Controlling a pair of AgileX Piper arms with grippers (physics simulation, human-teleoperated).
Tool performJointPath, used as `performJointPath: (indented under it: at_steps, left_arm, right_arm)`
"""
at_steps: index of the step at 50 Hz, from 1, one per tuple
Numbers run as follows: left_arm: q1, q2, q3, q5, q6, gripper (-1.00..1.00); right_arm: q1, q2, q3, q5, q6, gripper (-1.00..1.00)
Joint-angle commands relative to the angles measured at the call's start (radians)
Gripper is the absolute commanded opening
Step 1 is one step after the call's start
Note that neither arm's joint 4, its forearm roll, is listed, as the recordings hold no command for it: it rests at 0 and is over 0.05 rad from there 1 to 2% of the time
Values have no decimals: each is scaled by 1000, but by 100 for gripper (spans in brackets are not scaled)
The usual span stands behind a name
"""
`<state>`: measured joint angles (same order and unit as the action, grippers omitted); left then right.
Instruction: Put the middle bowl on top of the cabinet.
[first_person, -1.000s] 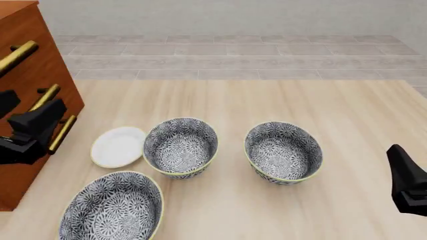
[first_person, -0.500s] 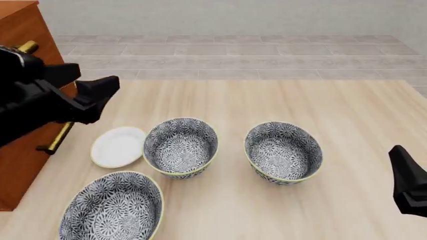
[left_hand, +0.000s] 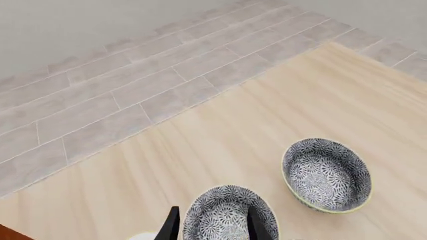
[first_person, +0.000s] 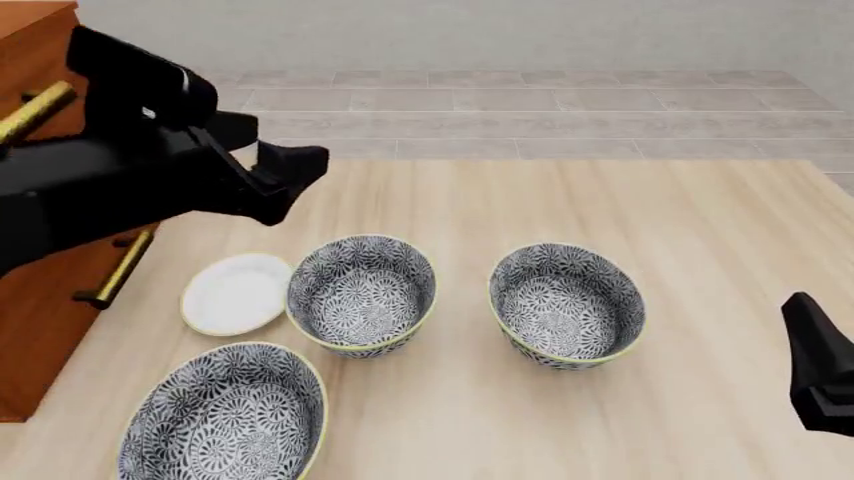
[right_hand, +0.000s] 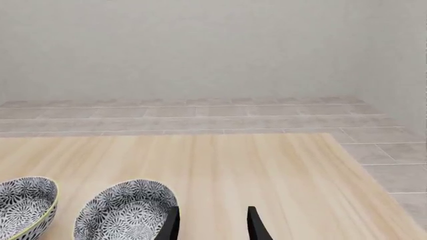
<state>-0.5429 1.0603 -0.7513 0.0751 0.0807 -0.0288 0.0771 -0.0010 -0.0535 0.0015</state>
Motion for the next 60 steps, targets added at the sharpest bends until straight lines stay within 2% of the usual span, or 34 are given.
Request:
performJointPath:
  at_steps: [1, 9, 15, 22, 23, 25, 27, 28, 30, 34, 35, 45, 53, 60]
  left_arm:
    - [-50, 79, -95, 61, 19, 100]
    - [-128, 122, -167, 141, -2, 100]
    - [-135, 135, -186, 155, 40, 100]
    - [-165, 184, -235, 186, 44, 100]
    - [-190, 208, -254, 203, 16, 100]
    - [-190, 218, -265, 203, 20, 100]
    - [-222, 251, -290, 226, -28, 100]
    - [-219, 253, -294, 224, -15, 100]
    - [-235, 275, -309, 238, -47, 100]
    - [-235, 290, -321, 239, -44, 100]
    - [-246, 306, -333, 250, -70, 100]
    - [-278, 376, -417, 299, -123, 100]
    - [-308, 418, -459, 320, -157, 100]
    - [-304, 459, -487, 345, -139, 100]
  right_arm:
    - [0, -8, 0, 9, -4, 100]
    - [-1, -11, -1, 9, -2, 100]
    - [2, -5, -1, 3, -2, 100]
    - [2, 6, -1, -9, 0, 100]
    - [2, 4, -1, -7, 0, 100]
    - [2, 5, -1, -8, 0, 100]
    - [0, 8, -1, -12, 1, 100]
    - [-1, 10, -1, -14, 1, 100]
    - [-1, 11, -1, -14, 1, 100]
    - [-2, 13, -1, -15, 3, 100]
    - [-2, 17, 0, -19, 4, 100]
    - [1, 15, -1, -15, 6, 100]
    - [-1, 4, -1, -3, 7, 100]
    - [-3, 2, -1, 0, 8, 100]
